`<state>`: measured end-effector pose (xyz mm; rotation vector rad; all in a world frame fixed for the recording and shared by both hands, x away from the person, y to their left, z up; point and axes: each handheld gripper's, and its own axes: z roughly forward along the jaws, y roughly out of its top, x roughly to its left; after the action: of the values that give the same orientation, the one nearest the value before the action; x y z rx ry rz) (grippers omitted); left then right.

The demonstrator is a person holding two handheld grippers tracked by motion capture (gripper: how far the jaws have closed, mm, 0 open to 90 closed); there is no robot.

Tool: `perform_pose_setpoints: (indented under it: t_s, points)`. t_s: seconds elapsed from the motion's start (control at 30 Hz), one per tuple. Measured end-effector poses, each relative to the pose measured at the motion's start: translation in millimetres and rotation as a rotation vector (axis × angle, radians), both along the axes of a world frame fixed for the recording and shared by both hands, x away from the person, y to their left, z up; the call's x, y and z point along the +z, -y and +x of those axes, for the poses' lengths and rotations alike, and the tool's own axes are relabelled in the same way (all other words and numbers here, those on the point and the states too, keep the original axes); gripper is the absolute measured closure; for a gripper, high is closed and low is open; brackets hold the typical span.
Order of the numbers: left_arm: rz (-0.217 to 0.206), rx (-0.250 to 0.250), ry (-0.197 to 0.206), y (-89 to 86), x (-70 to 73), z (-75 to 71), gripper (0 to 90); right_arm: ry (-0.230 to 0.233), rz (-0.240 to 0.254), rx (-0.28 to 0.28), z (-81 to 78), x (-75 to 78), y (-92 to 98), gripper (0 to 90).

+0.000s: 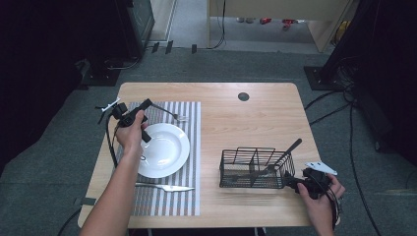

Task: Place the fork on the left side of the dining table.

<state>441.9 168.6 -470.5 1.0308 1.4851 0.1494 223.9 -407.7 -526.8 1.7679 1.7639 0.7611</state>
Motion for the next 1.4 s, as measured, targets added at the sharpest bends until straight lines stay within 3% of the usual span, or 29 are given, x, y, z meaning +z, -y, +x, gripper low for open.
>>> perform_pose_setpoints:
  t_s: [0.33, 0.47, 0.6, 0.9, 1.13, 1.17, 1.4]
  points:
    - [-0.042, 0.016, -0.069, -11.6, -12.4, 3.1, 88.0, 0.000, 0.000, 0.000, 0.0, 0.0, 0.0, 0.0]
    - [0.013, 0.019, -0.121, -18.5, -17.2, 4.0, 84.1, 0.000, 0.000, 0.000, 0.0, 0.0, 0.0, 0.0]
    - [0.023, 0.017, -0.156, -23.1, -20.9, 5.0, 81.6, 0.000, 0.000, 0.000, 0.0, 0.0, 0.0, 0.0]
    - [0.029, 0.026, -0.228, -27.8, -26.9, 6.7, 73.4, 0.000, 0.000, 0.000, 0.0, 0.0, 0.0, 0.0]
    - [0.014, -0.004, -0.335, -32.9, -26.3, 11.0, 65.1, 0.000, 0.000, 0.000, 0.0, 0.0, 0.0, 0.0]
    - [0.014, -0.004, -0.335, -32.9, -26.3, 11.0, 64.0, 0.000, 0.000, 0.000, 0.0, 0.0, 0.0, 0.0]
    - [0.104, -0.026, -0.383, -28.5, -25.6, 17.9, 49.5, 0.000, 0.000, 0.000, 0.0, 0.0, 0.0, 0.0]
